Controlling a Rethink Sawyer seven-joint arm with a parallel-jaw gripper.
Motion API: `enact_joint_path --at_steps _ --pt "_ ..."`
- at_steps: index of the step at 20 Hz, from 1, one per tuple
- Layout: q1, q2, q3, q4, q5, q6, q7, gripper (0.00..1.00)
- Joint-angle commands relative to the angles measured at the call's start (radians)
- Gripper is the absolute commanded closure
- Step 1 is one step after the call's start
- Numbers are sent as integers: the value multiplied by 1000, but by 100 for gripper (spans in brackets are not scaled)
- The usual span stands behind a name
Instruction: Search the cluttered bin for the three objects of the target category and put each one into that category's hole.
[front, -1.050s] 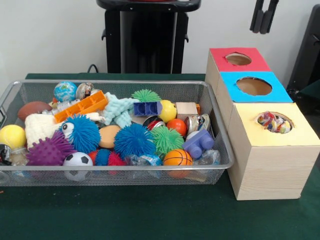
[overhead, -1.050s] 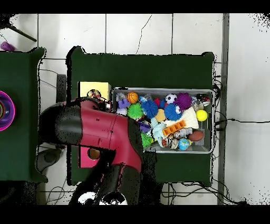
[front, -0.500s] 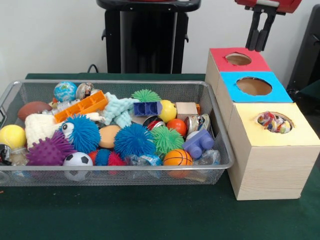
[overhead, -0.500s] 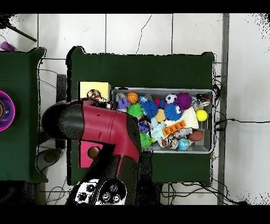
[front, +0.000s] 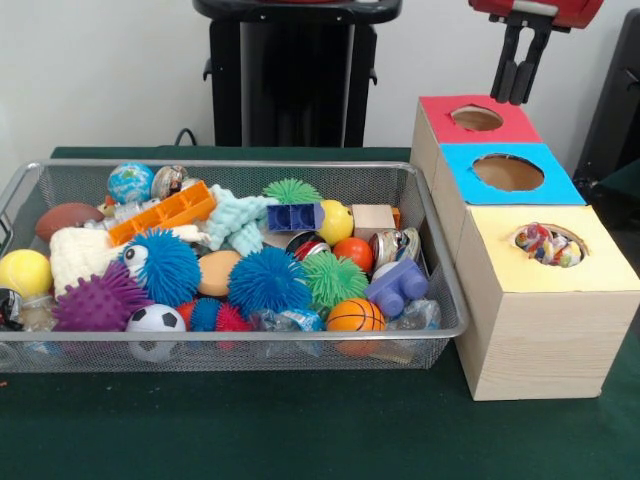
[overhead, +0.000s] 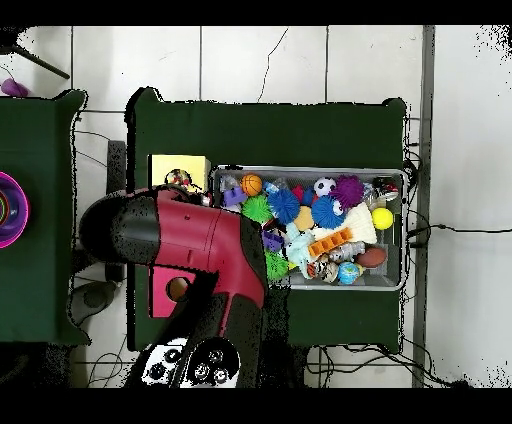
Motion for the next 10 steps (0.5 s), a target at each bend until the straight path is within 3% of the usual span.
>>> enact_joint_path --at_steps 1,10 --pt "-9 33 77 38 -40 7 139 100" --pt "-11 50 81 0 -41 33 134 100"
